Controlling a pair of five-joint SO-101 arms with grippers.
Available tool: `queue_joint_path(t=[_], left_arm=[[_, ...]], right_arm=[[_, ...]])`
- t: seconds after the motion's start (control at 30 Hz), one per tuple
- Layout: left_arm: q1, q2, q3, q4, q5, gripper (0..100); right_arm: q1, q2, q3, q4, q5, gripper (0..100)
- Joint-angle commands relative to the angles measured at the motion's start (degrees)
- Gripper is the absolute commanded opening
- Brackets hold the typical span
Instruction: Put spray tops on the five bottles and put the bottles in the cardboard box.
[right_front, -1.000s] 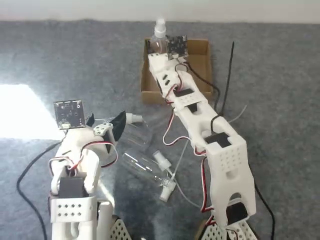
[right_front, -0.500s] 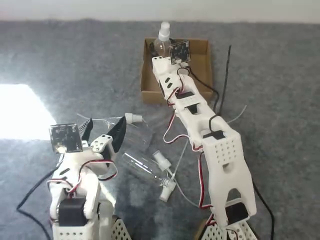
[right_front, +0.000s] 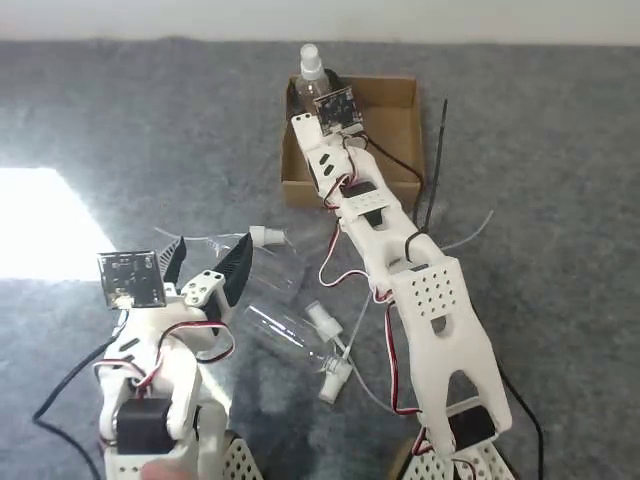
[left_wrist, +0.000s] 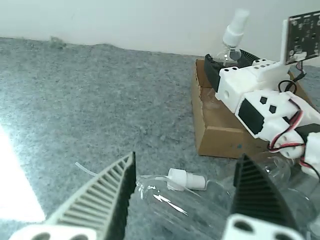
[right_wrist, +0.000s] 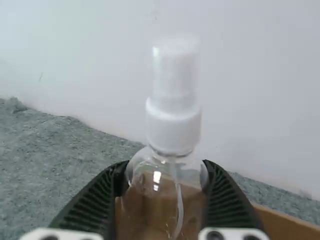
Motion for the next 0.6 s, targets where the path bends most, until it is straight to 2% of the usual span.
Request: queue_joint_path(t=[0.0, 0.27, 0.47, 0.57], left_arm=[[0.0, -1.14, -0.84, 0.09, 0.53, 29], [0.0, -1.14, -0.84, 0.0, 0.53, 29], [0.09, -1.14, -0.84, 0.0, 0.53, 29], [0.09, -1.14, -0.84, 0.0, 0.53, 29]], right_arm=[[-2.33, -0.84, -4.4, -1.63, 0.97, 8.4], [-2.42, -0.75, -4.66, -1.19, 1.05, 8.9], [-2.33, -1.98, -2.02, -1.1, 1.05, 18.5], [-2.33, -4.88, 2.11, -1.1, 1.05, 19.1]])
